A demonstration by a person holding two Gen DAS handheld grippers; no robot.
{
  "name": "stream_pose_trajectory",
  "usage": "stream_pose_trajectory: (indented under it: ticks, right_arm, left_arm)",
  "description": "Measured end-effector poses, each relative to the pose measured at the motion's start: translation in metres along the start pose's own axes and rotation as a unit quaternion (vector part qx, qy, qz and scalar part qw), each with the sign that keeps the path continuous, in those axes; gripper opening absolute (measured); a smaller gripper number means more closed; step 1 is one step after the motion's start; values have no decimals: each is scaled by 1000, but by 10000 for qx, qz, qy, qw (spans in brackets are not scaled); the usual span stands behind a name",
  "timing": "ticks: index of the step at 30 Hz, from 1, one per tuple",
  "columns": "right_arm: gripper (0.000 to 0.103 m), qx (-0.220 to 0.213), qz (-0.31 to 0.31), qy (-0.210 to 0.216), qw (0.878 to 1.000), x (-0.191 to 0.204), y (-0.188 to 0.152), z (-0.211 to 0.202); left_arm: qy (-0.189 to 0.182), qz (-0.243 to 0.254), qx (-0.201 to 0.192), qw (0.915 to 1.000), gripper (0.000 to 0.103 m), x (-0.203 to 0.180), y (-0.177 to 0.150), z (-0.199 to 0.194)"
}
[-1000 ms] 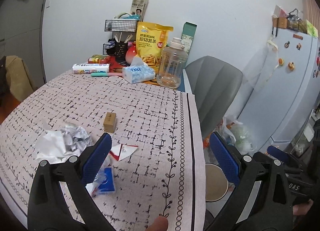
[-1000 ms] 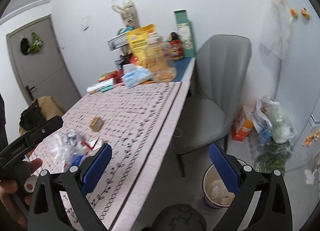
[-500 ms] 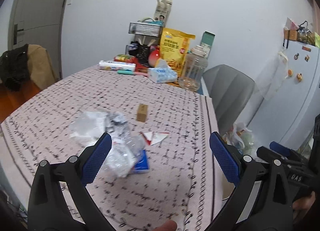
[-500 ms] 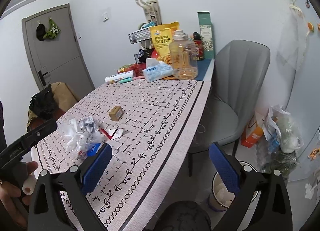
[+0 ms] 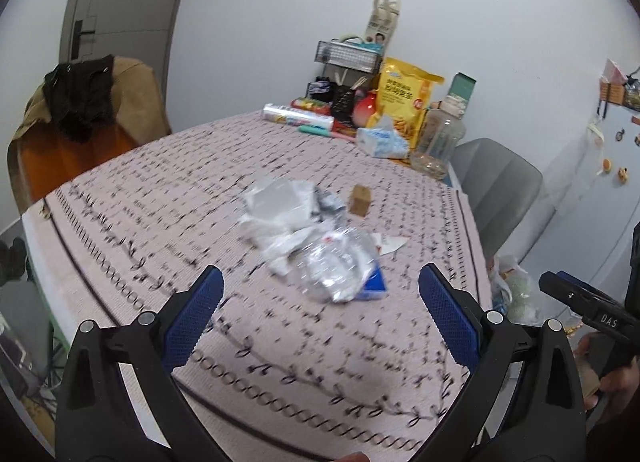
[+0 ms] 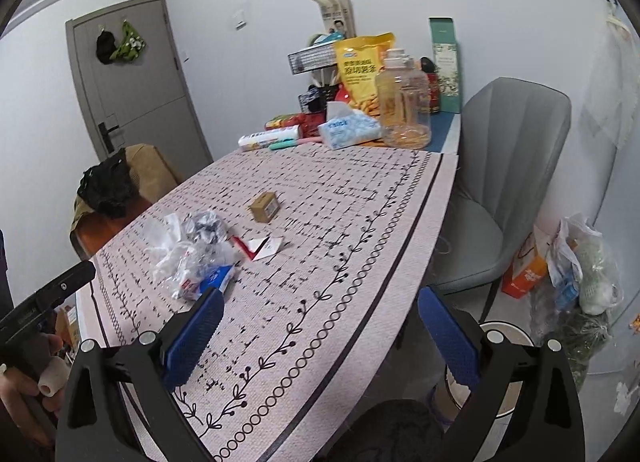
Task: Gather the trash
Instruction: 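Grasp the crumpled white tissue with the left tool while the right tool approaches the red-white wrapper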
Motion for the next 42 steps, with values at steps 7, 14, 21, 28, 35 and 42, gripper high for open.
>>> stream_pose_trajectory:
  ticks: [7, 14, 21, 28, 35, 42]
  right_arm:
    - [95, 130, -217, 222, 9994, 21, -9, 12]
    - [95, 340, -357, 480, 9976, 39, -13, 27]
    - [95, 421, -424, 527, 9968, 45, -15, 42]
    - [95, 535, -340, 542, 9965, 41, -7, 55]
    - [95, 596, -298, 591, 9960, 40, 2, 67]
    - [95, 616, -293, 621, 9957, 41, 8, 74]
  left_arm:
    - [156, -151, 118, 9997, 97, 26, -11, 3]
    - [-256, -395, 288, 9985, 97, 36, -10, 21]
    - [-436, -665, 536, 9954, 80, 43, 0, 56]
    - [-515, -962, 868, 9902, 60, 49, 4, 96]
    - [-540, -1072, 1037, 9873, 51, 53, 10, 124]
    - [-588, -1206, 1146, 9843, 20, 59, 11, 140]
Point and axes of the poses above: each gripper's, at about its wrist camera, not at the fingertips, and z roughly the way its jaws point, x to its left, y to its top, the point moved 4 cm from there along z, roughly the way its jaws point, and after that the axes turned 5 degrees about x, right-handed, at the moved point
